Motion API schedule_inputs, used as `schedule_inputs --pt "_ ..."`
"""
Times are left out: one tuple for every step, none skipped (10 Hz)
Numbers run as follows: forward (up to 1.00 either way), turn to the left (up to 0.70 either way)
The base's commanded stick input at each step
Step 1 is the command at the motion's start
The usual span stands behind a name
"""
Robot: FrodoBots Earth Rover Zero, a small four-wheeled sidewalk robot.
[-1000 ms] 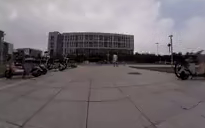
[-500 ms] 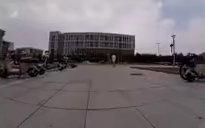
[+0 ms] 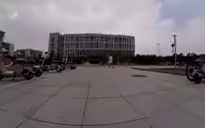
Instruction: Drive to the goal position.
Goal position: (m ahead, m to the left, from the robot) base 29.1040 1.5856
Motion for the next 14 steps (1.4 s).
schedule_inputs --pt "0.70 0.00" --pt "0.70 0.00" --pt "0.70 0.00" --pt "0.70 0.07" --pt "0.70 0.03" --pt "0.70 0.00" --pt "0.70 0.00" --pt "0.70 0.00" --pt "0.70 0.00" --pt "0.70 0.00" --pt "0.70 0.00" --pt "0.70 0.00" --pt "0.70 0.00" --pt "0.70 0.00"
